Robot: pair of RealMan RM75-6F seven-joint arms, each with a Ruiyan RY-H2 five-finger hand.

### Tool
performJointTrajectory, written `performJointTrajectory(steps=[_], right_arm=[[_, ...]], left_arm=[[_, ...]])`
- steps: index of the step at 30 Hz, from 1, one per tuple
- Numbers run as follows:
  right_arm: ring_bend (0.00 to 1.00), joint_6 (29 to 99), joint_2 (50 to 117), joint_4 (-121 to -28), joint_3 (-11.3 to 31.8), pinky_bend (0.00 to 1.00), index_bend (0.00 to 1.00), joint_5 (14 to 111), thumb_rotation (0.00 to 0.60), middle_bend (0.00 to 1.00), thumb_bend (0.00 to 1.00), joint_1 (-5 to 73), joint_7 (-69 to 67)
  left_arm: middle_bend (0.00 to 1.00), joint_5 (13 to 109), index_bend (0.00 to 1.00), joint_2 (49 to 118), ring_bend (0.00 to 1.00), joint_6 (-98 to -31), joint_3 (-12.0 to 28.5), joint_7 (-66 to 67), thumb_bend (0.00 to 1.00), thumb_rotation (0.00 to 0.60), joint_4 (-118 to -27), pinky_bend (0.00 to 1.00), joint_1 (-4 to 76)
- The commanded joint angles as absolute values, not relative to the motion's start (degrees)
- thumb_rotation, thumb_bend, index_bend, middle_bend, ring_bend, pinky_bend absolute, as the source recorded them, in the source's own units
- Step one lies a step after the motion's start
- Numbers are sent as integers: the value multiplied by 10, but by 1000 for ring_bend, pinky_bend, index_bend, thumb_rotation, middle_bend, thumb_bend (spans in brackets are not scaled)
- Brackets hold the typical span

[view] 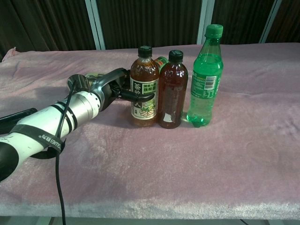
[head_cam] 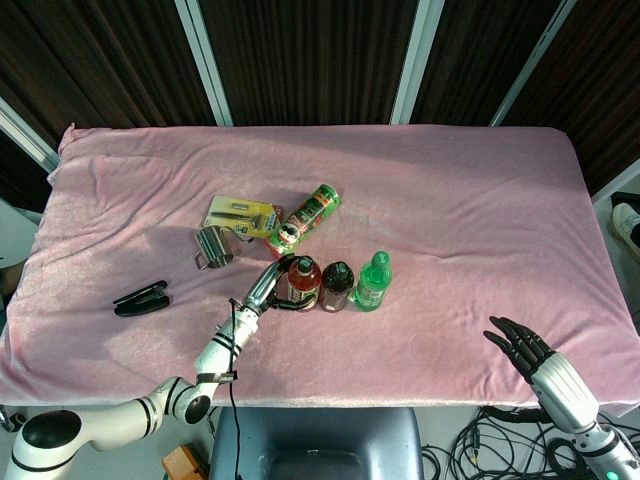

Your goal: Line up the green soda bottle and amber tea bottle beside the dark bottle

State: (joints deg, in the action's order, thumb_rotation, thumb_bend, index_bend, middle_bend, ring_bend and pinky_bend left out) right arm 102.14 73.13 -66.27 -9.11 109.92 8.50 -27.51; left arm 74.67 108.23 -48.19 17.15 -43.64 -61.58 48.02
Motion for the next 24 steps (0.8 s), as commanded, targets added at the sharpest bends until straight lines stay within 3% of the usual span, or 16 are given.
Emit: performJointTrajectory(steps=[1, 8, 14, 24], right_arm=[[0, 1021, 730, -665, -91, 262, 0, 1100, 600, 0, 101, 85, -274], [0, 1015, 728, -667, -94, 262, 0, 1102, 600, 0, 101, 87, -271], [0, 1008, 729, -669, -94, 262, 0, 1101, 600, 0, 101, 88, -266], [0, 1011, 729, -670, -95, 262, 0, 1103, 600, 0, 101, 87, -263]], left_arm=[[258, 748, 240, 1077, 54, -473, 168, -437, 377, 600, -617, 0, 483], [3, 753, 59, 1072, 0, -481, 161, -421, 330, 600, -616, 0, 479], [0, 766, 4, 1064, 0, -497, 155, -415, 310, 600, -627, 0, 474], [0, 782, 0, 1021, 0, -531, 144, -402, 302, 600, -675, 0, 451]])
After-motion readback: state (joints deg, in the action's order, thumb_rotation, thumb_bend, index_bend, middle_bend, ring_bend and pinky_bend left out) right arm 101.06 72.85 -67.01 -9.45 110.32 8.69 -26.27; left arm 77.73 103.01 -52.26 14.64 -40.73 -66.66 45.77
